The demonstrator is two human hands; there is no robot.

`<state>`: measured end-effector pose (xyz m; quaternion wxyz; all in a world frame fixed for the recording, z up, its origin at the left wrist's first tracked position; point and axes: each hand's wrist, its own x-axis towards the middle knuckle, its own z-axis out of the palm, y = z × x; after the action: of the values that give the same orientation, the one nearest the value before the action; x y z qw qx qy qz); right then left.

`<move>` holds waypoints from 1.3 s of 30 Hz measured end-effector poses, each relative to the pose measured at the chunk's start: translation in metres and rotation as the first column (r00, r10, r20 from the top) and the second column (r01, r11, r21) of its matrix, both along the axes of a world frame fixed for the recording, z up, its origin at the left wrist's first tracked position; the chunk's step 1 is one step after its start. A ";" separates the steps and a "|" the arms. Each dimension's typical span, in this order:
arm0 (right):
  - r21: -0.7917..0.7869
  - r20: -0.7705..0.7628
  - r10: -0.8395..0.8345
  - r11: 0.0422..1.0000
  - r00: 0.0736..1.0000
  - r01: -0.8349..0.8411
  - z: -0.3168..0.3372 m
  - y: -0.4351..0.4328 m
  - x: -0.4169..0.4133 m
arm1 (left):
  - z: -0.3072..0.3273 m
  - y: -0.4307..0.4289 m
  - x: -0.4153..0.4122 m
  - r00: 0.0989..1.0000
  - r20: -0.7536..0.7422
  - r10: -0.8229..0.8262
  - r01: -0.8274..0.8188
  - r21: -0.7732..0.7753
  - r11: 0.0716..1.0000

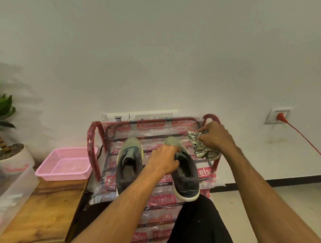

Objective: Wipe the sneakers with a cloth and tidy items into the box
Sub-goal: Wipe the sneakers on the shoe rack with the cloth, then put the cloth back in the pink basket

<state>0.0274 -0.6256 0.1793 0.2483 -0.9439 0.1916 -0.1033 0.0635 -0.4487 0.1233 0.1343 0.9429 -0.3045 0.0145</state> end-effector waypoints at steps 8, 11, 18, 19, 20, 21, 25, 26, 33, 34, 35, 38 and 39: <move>0.023 -0.047 -0.033 0.999 0.998 0.034 -0.025 -0.017 -0.014 | -0.018 -0.040 0.001 0.993 -0.029 -0.110 0.114 0.216 0.970; 0.031 -0.053 -0.023 0.999 0.998 0.025 -0.035 -0.021 -0.016 | -0.022 -0.049 -0.001 0.995 0.038 -0.097 0.084 0.254 0.964; 0.077 -0.074 -0.007 0.997 0.997 0.013 -0.044 -0.024 -0.018 | -0.022 -0.047 0.004 0.977 0.199 -0.080 0.041 0.194 0.980; 0.083 -0.074 -0.008 0.996 0.997 0.014 -0.044 -0.024 -0.018 | -0.022 -0.046 0.004 0.975 0.207 -0.084 0.043 0.194 0.980; 0.087 -0.075 -0.008 0.996 0.997 0.014 -0.044 -0.023 -0.017 | -0.021 -0.044 0.004 0.973 0.215 -0.086 0.043 0.196 0.980; 0.092 -0.077 -0.007 0.996 0.997 0.014 -0.044 -0.022 -0.016 | -0.022 -0.042 0.005 0.971 0.222 -0.089 0.044 0.200 0.979; 0.102 -0.074 0.014 0.995 0.997 -0.006 -0.043 -0.018 -0.014 | -0.021 -0.024 0.012 0.968 0.236 -0.086 0.037 0.205 0.978; 0.107 -0.074 0.019 0.994 0.997 -0.011 -0.043 -0.017 -0.013 | -0.020 -0.018 0.015 0.969 0.235 -0.076 0.028 0.203 0.979; 0.124 -0.083 0.070 0.990 0.994 -0.059 -0.044 0.003 -0.003 | -0.023 0.019 0.034 0.979 0.201 -0.028 -0.011 0.191 0.982; 0.123 -0.090 0.076 0.990 0.993 -0.064 -0.045 0.005 -0.002 | -0.024 0.021 0.035 0.981 0.193 -0.030 -0.006 0.187 0.982; 0.122 -0.093 0.079 0.990 0.993 -0.068 -0.045 0.008 -0.001 | -0.026 0.022 0.035 0.982 0.188 -0.032 -0.004 0.186 0.983; 0.136 -0.096 0.087 0.988 0.992 -0.073 -0.047 0.014 0.003 | -0.027 0.024 0.035 0.981 0.190 -0.033 -0.004 0.188 0.982; 0.137 -0.098 0.091 0.988 0.991 -0.077 -0.047 0.017 0.004 | -0.027 0.025 0.035 0.981 0.193 -0.033 -0.004 0.188 0.982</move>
<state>0.0315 -0.6089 0.1325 0.3045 -0.9366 0.1707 -0.0305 0.0983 -0.4238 0.0965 0.0144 0.9431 -0.3232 0.0774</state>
